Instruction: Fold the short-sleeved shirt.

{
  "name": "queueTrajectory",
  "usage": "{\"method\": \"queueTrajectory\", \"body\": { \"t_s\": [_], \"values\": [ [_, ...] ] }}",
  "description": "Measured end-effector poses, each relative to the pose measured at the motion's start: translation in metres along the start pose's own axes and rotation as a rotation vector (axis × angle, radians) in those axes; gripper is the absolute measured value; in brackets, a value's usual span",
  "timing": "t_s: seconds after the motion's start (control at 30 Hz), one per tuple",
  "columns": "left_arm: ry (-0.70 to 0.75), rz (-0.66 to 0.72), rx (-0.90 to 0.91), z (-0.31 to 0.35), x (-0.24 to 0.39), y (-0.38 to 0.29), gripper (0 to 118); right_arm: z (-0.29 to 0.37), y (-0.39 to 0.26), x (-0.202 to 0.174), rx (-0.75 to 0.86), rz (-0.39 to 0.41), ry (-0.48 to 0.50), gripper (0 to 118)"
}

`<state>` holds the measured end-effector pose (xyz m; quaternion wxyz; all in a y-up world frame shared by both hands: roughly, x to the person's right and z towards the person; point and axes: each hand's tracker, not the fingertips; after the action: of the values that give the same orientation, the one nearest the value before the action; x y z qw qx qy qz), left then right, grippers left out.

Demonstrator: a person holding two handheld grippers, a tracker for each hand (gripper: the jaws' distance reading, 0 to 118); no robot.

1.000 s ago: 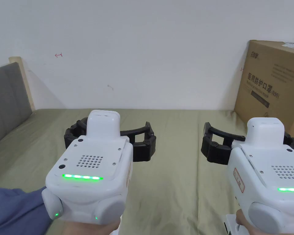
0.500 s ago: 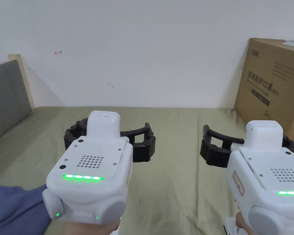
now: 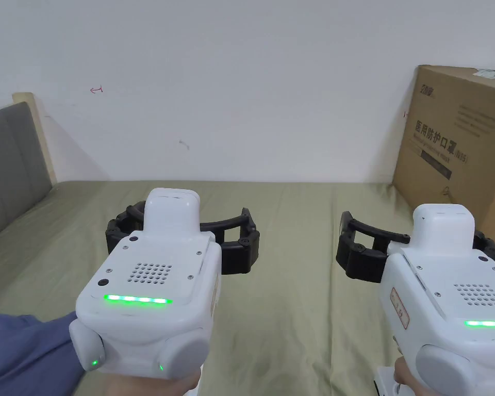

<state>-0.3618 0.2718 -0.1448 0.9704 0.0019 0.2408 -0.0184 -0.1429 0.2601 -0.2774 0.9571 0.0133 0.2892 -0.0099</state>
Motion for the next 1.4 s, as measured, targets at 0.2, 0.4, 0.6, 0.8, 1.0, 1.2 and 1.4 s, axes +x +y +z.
{"method": "queueTrajectory", "body": {
  "t_s": [0.2,0.4,0.6,0.8,1.0,1.2,1.4],
  "values": [
    [0.000,-0.007,0.000,0.000,0.001,0.000,118,-0.001,-0.001,0.001,-0.010,0.004,-0.022,116],
    [-0.005,-0.017,-0.016,-0.002,0.001,0.001,118,-0.002,-0.002,0.003,-0.010,-0.019,-0.035,116],
    [-0.002,-0.005,-0.022,-0.003,0.001,0.000,118,-0.007,-0.002,0.006,-0.057,-0.048,-0.013,117],
    [-0.002,-0.032,-0.019,-0.002,0.003,-0.001,118,-0.001,-0.002,0.011,-0.010,-0.100,-0.028,117],
    [-0.009,-0.018,-0.016,-0.002,0.005,-0.001,118,-0.003,0.001,0.013,-0.022,-0.089,-0.044,116],
    [-0.011,-0.018,-0.001,-0.002,0.006,-0.001,118,0.001,-0.004,0.010,-0.008,-0.033,-0.073,116],
    [-0.036,-0.061,0.029,0.007,0.011,0.000,44,0.012,-0.007,0.012,0.048,-0.052,-0.006,75]
  ]
}}
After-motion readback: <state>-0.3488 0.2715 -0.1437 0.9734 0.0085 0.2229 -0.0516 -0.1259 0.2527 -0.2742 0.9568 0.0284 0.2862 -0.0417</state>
